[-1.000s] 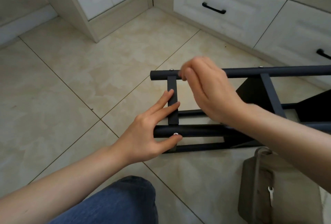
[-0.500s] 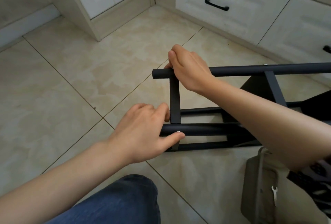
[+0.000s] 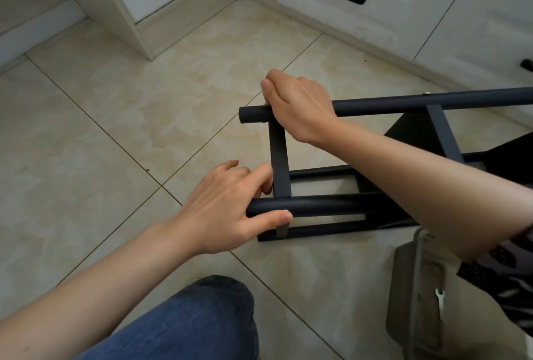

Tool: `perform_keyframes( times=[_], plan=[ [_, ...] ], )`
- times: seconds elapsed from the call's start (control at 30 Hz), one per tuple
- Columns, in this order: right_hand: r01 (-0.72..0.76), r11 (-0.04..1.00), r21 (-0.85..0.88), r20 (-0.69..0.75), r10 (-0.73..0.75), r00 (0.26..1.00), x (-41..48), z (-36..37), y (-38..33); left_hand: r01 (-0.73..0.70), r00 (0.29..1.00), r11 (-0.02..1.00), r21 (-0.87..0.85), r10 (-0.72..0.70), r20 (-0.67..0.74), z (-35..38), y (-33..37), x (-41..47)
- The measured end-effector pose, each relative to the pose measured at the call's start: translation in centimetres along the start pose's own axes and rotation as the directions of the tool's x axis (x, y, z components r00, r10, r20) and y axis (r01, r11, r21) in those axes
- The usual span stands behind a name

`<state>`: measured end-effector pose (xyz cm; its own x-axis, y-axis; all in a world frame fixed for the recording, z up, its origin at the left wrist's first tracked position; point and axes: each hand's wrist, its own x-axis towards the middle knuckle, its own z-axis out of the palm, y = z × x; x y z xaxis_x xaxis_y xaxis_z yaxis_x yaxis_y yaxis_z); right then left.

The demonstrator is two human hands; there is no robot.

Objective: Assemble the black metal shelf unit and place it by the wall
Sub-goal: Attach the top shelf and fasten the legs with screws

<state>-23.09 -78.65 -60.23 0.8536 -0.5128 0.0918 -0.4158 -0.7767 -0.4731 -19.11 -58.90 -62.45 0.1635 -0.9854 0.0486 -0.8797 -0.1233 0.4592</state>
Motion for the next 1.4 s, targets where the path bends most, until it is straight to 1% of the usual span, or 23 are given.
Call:
perform_keyframes(
  times=[0.13, 0.23, 0.37, 0.6, 0.67, 0.73, 0.8, 0.9, 1.1, 1.2, 1.27, 1.3, 1.37, 1.4],
  plan=[
    [-0.002, 0.999, -0.032, -0.032, 0.001, 0.999, -0.3, 0.3, -0.4, 0.03, 0.997, 0.996, -0.088, -0.037, -0.07, 0.2, 0.1, 0.0],
    [-0.01, 0.999, -0.044, -0.033, 0.008, 0.999, -0.6, 0.3, -0.5, -0.024, 0.992, 0.985, -0.17, 0.003, -0.126, 0.6, 0.3, 0.2],
    [-0.005, 0.998, -0.059, -0.038, 0.003, 0.999, -0.7, 0.3, -0.4, -0.024, 0.986, 0.955, -0.296, -0.027, -0.167, 1.2, 0.2, 0.1],
    [0.022, 0.997, -0.072, -0.048, -0.026, 0.999, -0.6, 0.3, 0.2, -0.03, 0.967, 0.962, -0.271, -0.04, -0.25, 1.5, 0.1, 0.3],
    [0.027, 0.997, -0.073, -0.05, -0.031, 0.998, -0.5, 0.3, 0.4, -0.054, 0.964, 0.957, -0.284, -0.024, -0.266, 1.5, 0.0, 0.4],
    [0.022, 0.997, -0.073, -0.062, -0.026, 0.998, -0.4, 0.4, 0.5, -0.072, 0.973, 0.95, -0.304, 0.001, -0.229, 1.6, -0.1, 0.5],
    [0.029, 0.997, -0.077, -0.074, -0.034, 0.997, -0.3, 0.6, 0.6, -0.059, 0.983, 0.952, -0.302, 0.003, -0.184, 1.6, -0.3, 0.6],
    [0.051, 0.996, -0.071, -0.076, -0.056, 0.996, -0.3, 0.7, 0.6, -0.092, 0.979, 0.958, -0.271, 0.038, -0.199, 1.7, -0.5, 0.6],
    [0.073, 0.995, -0.065, -0.025, -0.075, 0.997, -0.4, 0.6, 0.7, -0.148, 0.963, 0.944, -0.294, 0.069, -0.262, 2.5, -0.5, 0.5],
    [0.092, 0.994, -0.052, 0.078, -0.088, 0.993, -0.4, -0.2, 1.0, -0.149, 0.963, 0.92, -0.363, 0.051, -0.265, 2.6, -0.6, 0.6],
    [0.171, 0.985, 0.001, 0.159, -0.169, 0.973, -0.8, -1.2, 1.5, -0.148, 0.963, 0.907, -0.393, 0.042, -0.265, 2.6, -0.5, 0.7],
    [0.254, 0.967, 0.023, 0.158, -0.254, 0.954, -1.2, -1.7, 1.9, -0.147, 0.963, 0.905, -0.399, 0.038, -0.268, 2.7, -0.5, 0.7],
    [0.447, 0.894, -0.022, 0.084, -0.444, 0.892, -2.5, -2.7, 2.7, -0.141, 0.962, 0.903, -0.406, 0.028, -0.272, 2.7, -0.5, 0.7],
    [0.505, 0.863, -0.033, 0.063, -0.502, 0.862, -3.3, -3.1, 3.2, -0.139, 0.961, 0.903, -0.407, 0.024, -0.275, 2.8, -0.5, 0.7]
  ],
)
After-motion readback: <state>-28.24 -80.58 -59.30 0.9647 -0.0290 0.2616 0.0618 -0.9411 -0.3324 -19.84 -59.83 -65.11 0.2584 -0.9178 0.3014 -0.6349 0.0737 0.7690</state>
